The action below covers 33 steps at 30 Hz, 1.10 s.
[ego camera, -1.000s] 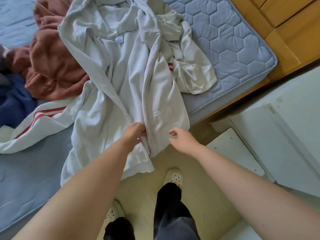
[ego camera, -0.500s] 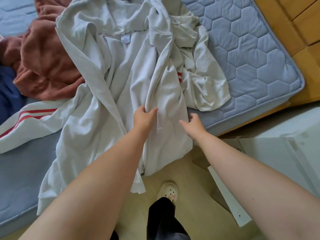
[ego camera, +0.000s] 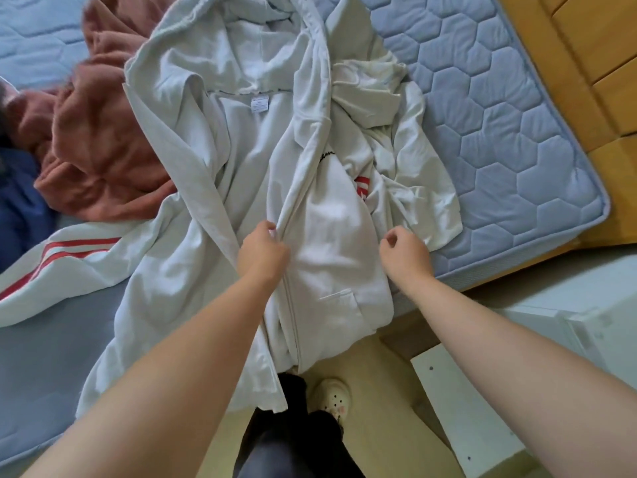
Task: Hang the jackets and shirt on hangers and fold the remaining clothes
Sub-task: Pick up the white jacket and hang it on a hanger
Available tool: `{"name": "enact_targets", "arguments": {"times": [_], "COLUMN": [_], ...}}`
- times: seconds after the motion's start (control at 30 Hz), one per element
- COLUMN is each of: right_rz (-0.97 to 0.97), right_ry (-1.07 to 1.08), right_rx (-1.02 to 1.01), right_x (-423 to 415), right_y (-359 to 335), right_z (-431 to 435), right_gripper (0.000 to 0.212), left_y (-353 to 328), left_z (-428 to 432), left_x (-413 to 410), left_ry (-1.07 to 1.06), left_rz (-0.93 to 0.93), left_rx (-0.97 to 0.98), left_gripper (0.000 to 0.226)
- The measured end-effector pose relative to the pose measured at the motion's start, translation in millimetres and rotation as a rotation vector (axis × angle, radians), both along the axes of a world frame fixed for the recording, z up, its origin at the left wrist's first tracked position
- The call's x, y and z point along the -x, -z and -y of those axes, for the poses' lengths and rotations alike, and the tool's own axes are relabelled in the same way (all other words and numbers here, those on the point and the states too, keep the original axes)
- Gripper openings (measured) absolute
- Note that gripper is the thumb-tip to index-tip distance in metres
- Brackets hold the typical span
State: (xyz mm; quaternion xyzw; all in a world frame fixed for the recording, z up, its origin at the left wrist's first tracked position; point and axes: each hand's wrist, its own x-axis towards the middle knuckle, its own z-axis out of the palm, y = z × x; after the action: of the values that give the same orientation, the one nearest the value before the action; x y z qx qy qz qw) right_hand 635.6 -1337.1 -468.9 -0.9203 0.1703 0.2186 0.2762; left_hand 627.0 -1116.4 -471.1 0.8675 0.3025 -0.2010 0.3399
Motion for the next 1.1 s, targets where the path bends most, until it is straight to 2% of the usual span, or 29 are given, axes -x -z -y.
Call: {"name": "enact_targets", "arguments": {"times": [0.17,0.33,0.4,0.47,0.57,0.63,0.7,0.77,0.8,0.87,0.9,0.93,1.0,1.1], "right_rz": [0.122,0.151,0.16,0.109,0.037,0.135,0.182,0.073,-0.005,-0.154,-0.219,-0.296,-0.446,-0.465], "right_ry": [0.165,0.26,0.264,0.182,0.108,0.184,0.258,0.24,0.226,0.272,0.332,0.389,0.404,0.474], "right_rx": [-0.106,-0.157,-0.136,-0.071,-0.014,-0.042,-0.107,-0.197,-0.229,-0.329,-0.428,-0.542,-0.652,-0.725], "right_x": [-56,-104,-122,-134,-145,-152,-156,-155,-154,-150,-145,-140,-125,-106], "right_y": [-8,3,10,20,26,16,2,-7,-9,-12,-11,-10,-7,0], "right_z": [-7,-29,-39,-47,-53,-52,-50,-47,-46,-42,-38,-36,-33,-38], "right_gripper": [0.02,0.026,0.028,0.015,0.026,0.025,0.025,0.018,0.022,0.036,0.037,0.03,0.011,0.015], "left_y": [-1,3,8,14,20,25,26,25,23,19,17,14,14,25], "left_z": [11,25,27,20,-13,-43,-57,-54,-49,-34,-26,-19,-8,-6], "left_x": [-65,-119,-133,-144,-153,-148,-142,-142,-142,-137,-131,-123,-103,-83], "left_ry": [0.159,0.172,0.144,0.096,-0.102,-0.23,-0.248,-0.14,-0.043,0.267,0.442,0.614,0.831,0.863], "left_rz": [0.142,0.106,0.103,0.154,0.155,0.073,-0.004,0.034,0.123,0.379,0.486,0.51,0.357,0.089], "left_rx": [0.094,0.16,0.166,0.121,0.035,-0.006,-0.018,-0.056,-0.095,-0.201,-0.237,-0.23,-0.168,-0.163], "left_gripper": [0.038,0.039,0.03,0.019,0.028,0.032,0.031,0.027,0.035,0.056,0.057,0.057,0.065,0.085]}}
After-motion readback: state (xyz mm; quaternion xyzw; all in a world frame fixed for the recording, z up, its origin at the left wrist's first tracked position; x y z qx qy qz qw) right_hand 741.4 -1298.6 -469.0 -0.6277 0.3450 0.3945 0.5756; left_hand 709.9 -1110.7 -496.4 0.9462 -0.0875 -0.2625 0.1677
